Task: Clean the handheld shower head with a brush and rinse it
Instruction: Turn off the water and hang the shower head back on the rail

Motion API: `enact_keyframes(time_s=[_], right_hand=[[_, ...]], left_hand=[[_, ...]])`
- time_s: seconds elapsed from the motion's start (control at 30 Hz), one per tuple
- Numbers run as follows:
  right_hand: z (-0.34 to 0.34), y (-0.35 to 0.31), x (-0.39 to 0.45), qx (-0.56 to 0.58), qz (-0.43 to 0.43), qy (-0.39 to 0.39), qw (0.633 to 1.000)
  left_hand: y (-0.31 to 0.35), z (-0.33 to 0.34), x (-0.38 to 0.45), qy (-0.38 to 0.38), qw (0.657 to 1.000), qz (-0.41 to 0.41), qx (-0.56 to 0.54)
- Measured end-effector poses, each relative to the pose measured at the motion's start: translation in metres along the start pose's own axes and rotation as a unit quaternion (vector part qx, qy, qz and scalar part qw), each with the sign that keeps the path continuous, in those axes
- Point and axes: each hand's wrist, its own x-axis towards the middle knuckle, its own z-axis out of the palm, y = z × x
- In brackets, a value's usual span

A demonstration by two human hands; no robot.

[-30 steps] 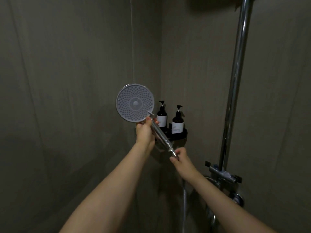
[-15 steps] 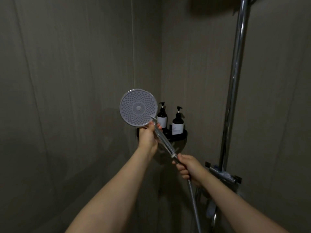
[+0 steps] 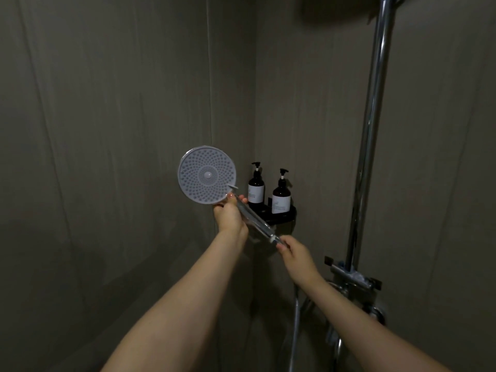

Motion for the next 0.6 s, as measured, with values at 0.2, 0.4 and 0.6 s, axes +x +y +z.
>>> enact_keyframes(time_s=[0.2,0.4,0.6], right_hand=[[0.0035,-0.0024,-0.0020,-0.004,-0.009,0.009,1.000],[0.0037,-0.0004,-0.0034,-0.024,-0.013,0.006,1.000],[0.0052,-0.0005,-0.0048,-0.148,-0.038,0.033,0.988]], left_hand=[[0.0029,-0.0037,0.0005,0.005,0.999,0.008,-0.032],[0.0047,-0.0072,0.0018,-0.003,1.000,-0.005,-0.031],[0.0049,-0.0035,-0.0025,0.010,1.000,-0.001,-0.016]])
